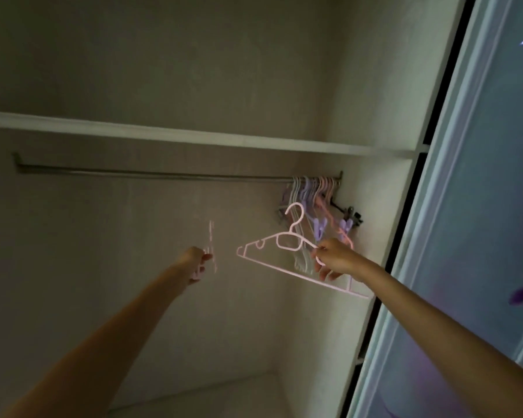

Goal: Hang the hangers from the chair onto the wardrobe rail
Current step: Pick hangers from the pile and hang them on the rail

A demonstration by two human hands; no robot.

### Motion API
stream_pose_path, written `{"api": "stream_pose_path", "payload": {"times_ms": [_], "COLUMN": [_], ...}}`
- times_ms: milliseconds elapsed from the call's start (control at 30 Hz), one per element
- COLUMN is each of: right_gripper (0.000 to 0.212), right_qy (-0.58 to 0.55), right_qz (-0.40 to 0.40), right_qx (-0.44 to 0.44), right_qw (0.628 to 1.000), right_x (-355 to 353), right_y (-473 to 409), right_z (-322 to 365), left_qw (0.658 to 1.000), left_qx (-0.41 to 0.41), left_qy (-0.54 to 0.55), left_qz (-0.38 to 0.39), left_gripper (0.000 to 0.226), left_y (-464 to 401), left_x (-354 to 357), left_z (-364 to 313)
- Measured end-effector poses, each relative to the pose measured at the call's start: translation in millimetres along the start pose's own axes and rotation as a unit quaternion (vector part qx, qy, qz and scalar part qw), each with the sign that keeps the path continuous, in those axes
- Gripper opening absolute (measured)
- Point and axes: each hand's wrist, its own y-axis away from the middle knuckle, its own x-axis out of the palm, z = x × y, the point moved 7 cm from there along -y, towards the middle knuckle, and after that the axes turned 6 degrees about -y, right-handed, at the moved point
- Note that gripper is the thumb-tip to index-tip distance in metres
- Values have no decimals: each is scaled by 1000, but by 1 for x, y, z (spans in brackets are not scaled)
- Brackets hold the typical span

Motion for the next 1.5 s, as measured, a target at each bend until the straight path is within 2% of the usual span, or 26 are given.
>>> {"api": "stream_pose_path", "payload": {"times_ms": [133,200,300,400,500,600,833,900,967,1067,1167,1267,1367,1500], "right_gripper": [22,27,30,29,35,31,35,41,45,58,55,49,48,48], "right_qy": [16,76,192,227,245,254,275,296,257,271,312,312,324,352], "right_qz": [-55,-82,-156,-206,-210,-202,-121,-159,-201,-158,-131,-179,-229,-249], "right_qx": [-27,-45,-73,-76,-73,-82,-105,-146,-198,-262,-284,-333,-322,-276], "right_qw": [998,993,966,949,944,942,948,930,924,912,897,872,860,859], "right_x": [-14,-18,-20,-16,-2,15,20,7,-8,-4,7,-6,-33,-54], "right_y": [-58,-78,-105,-129,-150,-169,-194,-198,-204,-232,-260,-266,-268,-275], "right_z": [30,44,68,80,79,75,64,79,103,130,129,121,101,73], "left_qw": [998,997,995,992,991,992,991,990,990,991,989,984,975,965], "left_qx": [21,24,41,54,62,67,80,80,79,73,96,122,151,175], "left_qy": [21,27,49,51,51,19,-45,-68,-86,-81,-78,-93,-122,-109], "left_qz": [57,69,82,97,109,108,100,93,83,76,85,91,112,161], "left_gripper": [30,29,27,24,26,24,33,35,33,27,22,12,13,32], "left_y": [-18,-27,-42,-50,-60,-72,-96,-104,-110,-121,-132,-143,-145,-143], "left_x": [24,31,41,46,43,39,18,14,13,16,20,23,27,38], "left_z": [-29,-38,-53,-66,-71,-73,-80,-81,-81,-81,-79,-75,-73,-70]}}
